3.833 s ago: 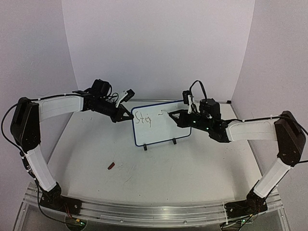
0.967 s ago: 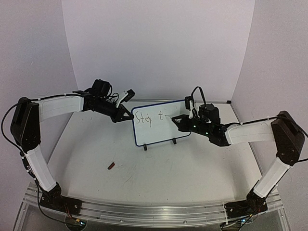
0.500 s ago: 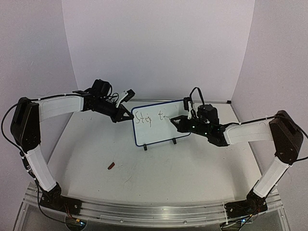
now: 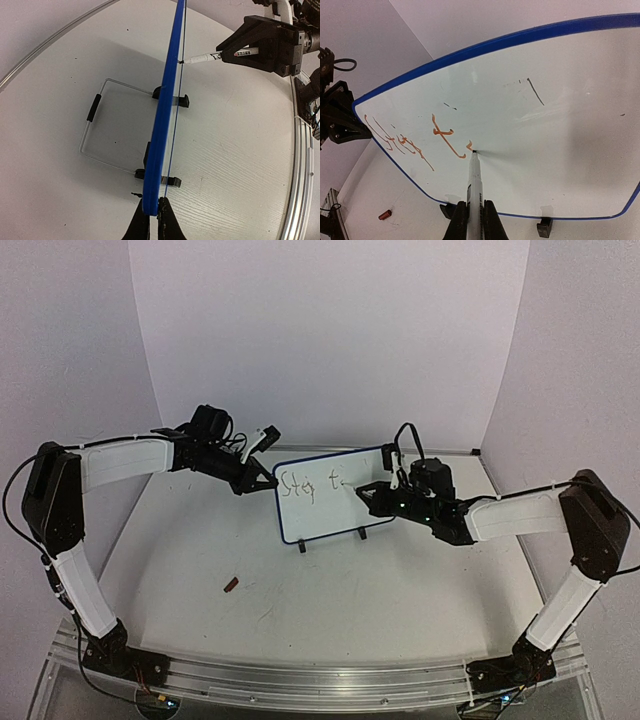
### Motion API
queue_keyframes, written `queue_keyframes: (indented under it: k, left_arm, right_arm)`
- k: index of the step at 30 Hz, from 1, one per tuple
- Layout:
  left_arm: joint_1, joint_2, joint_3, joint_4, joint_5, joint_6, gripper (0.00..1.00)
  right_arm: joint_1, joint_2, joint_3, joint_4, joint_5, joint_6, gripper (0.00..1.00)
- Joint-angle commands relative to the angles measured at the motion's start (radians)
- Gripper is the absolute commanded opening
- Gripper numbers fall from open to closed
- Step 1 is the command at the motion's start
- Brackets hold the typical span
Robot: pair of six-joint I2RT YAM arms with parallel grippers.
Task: Write a sentence on the whiteboard
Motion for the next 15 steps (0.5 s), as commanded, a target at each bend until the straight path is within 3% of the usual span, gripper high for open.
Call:
queue_keyframes:
  k: [1,15]
  left_arm:
    - [-0.007,0.028,-0.001,-0.087,-0.054,0.044,0.0]
    - [-0.007,0.028,-0.001,-0.086,-0.051,0.043,0.0]
  right_arm:
    - [-0.004,-0.042,0.003,0.0,0.075,-0.022,0.0]
    - [-0.004,-0.059,0.021,-0.006,0.048,-0.033,0.0]
